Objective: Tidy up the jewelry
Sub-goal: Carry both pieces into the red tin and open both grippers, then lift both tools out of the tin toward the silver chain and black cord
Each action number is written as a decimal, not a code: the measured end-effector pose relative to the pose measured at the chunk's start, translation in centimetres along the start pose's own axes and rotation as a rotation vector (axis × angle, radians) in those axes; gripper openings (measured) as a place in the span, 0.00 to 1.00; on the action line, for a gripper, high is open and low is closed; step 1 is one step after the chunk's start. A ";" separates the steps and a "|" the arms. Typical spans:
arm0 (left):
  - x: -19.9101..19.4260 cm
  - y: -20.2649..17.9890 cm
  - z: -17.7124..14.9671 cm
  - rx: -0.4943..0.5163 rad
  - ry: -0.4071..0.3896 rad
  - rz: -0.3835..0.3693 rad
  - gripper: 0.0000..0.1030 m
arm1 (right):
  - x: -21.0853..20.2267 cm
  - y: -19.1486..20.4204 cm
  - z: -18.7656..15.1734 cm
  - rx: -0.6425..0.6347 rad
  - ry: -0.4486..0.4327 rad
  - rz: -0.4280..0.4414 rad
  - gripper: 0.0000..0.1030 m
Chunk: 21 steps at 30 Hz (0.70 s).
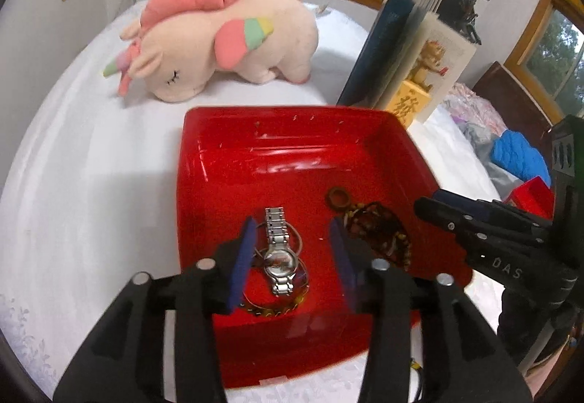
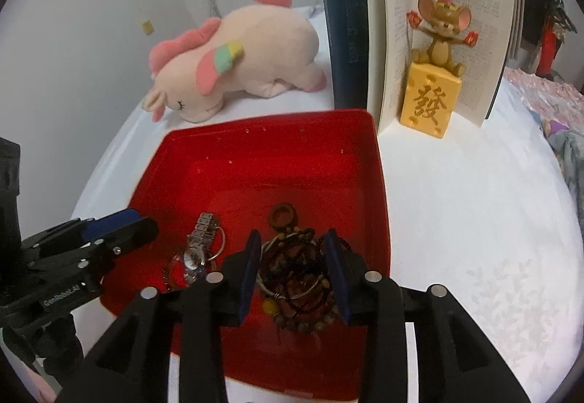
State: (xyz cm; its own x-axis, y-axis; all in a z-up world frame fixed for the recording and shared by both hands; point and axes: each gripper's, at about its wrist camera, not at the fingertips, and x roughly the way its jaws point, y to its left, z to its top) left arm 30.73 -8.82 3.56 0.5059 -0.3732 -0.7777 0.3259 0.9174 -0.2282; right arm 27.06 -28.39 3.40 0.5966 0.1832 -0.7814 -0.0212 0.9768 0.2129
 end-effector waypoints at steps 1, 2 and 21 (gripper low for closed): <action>-0.7 -0.3 -0.2 0.011 -0.014 0.009 0.46 | -0.6 0.1 -0.1 -0.004 -0.008 0.005 0.36; -1.1 -0.6 -0.3 0.020 -0.025 0.022 0.48 | -1.3 0.3 -0.3 -0.012 -0.018 0.010 0.36; -10.0 -2.9 -10.5 0.058 -0.133 0.176 0.66 | -9.0 2.2 -9.1 -0.074 -0.079 0.022 0.36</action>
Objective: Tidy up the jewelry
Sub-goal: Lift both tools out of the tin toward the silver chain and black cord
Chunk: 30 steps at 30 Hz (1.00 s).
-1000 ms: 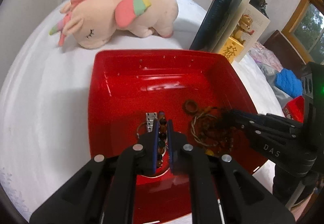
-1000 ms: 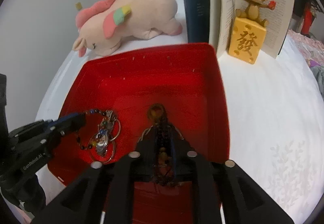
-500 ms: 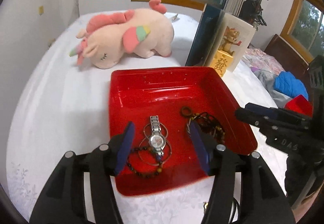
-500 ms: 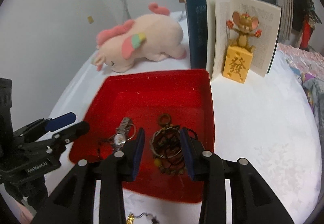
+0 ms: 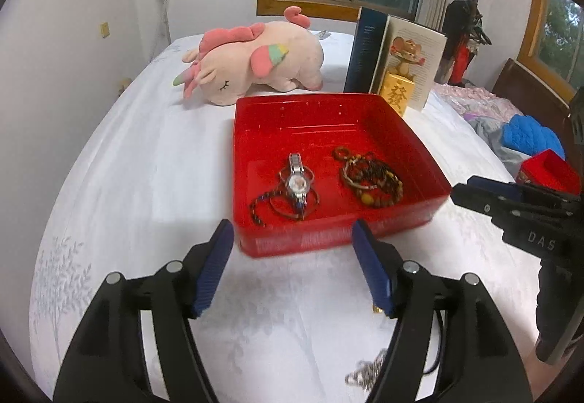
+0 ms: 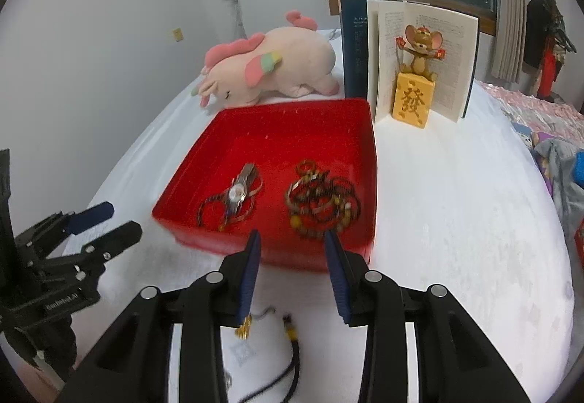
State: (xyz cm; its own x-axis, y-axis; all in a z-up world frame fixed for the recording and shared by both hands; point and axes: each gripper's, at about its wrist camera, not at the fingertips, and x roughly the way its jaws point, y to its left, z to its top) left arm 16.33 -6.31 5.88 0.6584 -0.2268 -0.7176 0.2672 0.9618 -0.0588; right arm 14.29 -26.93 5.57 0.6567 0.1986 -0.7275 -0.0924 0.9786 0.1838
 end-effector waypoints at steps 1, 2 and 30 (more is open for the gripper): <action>-0.3 -0.1 -0.3 0.001 -0.004 0.000 0.67 | -0.2 0.2 -0.5 -0.006 0.003 0.002 0.36; -0.7 -0.1 -0.7 0.002 -0.011 0.002 0.67 | -0.3 0.4 -1.2 -0.013 0.008 0.005 0.36; -0.2 -0.5 -9.2 0.016 0.124 -0.046 0.87 | 3.1 0.0 -8.3 -0.024 0.200 0.028 0.38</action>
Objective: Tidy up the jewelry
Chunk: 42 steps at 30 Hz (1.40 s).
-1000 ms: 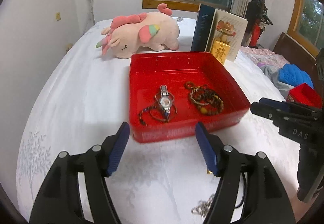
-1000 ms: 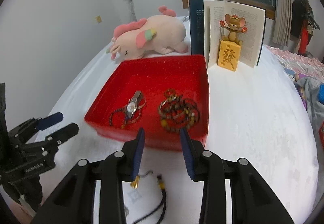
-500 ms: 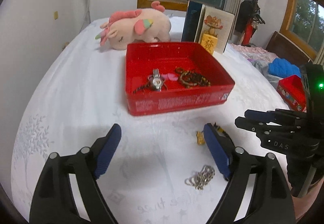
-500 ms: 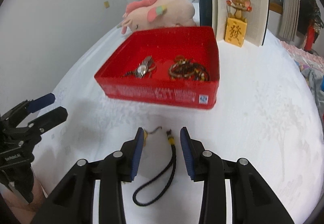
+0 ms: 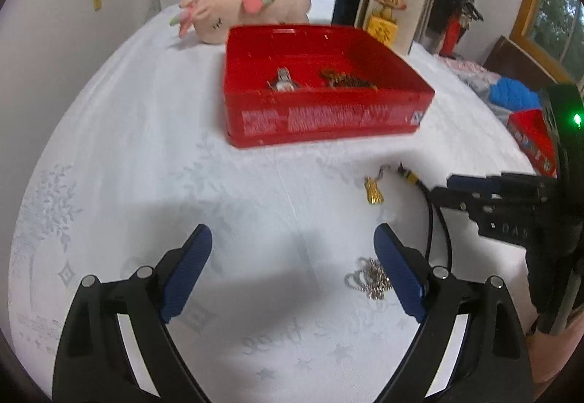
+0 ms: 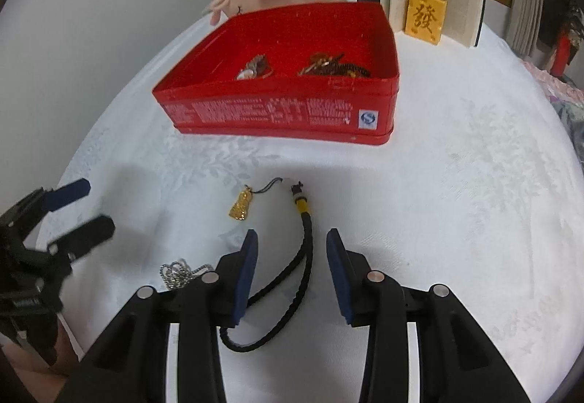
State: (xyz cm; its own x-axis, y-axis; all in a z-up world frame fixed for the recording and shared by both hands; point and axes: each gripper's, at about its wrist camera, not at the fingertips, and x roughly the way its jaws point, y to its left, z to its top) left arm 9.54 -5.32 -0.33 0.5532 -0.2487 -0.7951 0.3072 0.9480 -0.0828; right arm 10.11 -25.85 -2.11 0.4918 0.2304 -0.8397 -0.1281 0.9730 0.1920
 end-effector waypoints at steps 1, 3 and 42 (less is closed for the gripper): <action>0.3 -0.1 -0.1 0.008 0.008 -0.006 0.87 | 0.4 -0.2 0.1 0.003 0.006 0.000 0.38; 0.8 -0.7 -0.4 0.031 0.021 -0.014 0.87 | 1.0 -0.4 0.5 0.002 0.012 -0.005 0.38; 5.8 -1.4 0.1 0.066 0.116 -0.012 0.12 | 4.3 0.9 1.8 -0.088 0.039 -0.067 0.10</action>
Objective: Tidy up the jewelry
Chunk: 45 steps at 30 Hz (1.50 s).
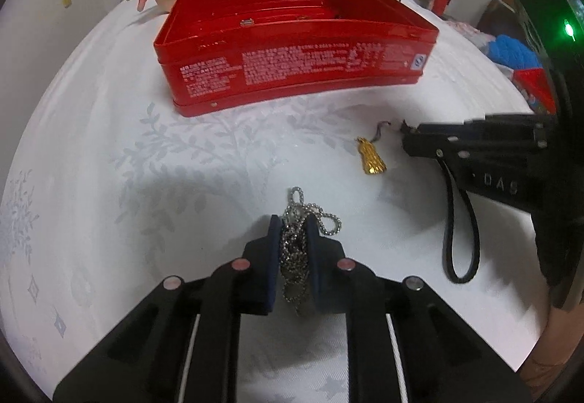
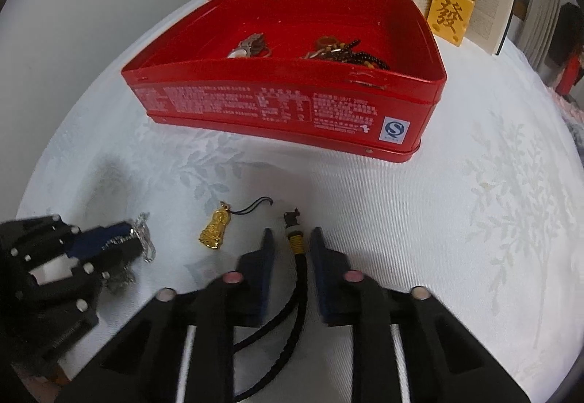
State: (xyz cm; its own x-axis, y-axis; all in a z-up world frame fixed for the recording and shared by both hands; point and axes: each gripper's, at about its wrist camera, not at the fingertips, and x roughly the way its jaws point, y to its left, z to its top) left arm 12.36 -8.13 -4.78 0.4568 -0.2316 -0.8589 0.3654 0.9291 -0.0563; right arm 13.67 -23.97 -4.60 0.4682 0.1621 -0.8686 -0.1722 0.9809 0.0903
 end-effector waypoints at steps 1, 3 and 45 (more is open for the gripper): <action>0.0 0.5 0.3 -0.017 -0.001 -0.004 0.12 | 0.0 0.1 0.0 -0.004 -0.002 -0.002 0.10; 0.0 1.0 0.6 -0.038 -0.009 -0.002 0.12 | -0.1 0.1 -0.2 -0.011 -0.008 -0.005 0.10; -1.8 1.7 0.8 -0.035 -0.038 -0.077 0.03 | -2.3 -2.3 0.2 0.121 -0.035 0.273 0.09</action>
State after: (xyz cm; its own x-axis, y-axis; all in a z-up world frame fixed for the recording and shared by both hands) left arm 12.80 -6.37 -2.91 0.4591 -0.3131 -0.8314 0.3725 0.9175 -0.1398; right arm 13.15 -26.54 -2.73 0.4488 0.4233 -0.7870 -0.1927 0.9058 0.3773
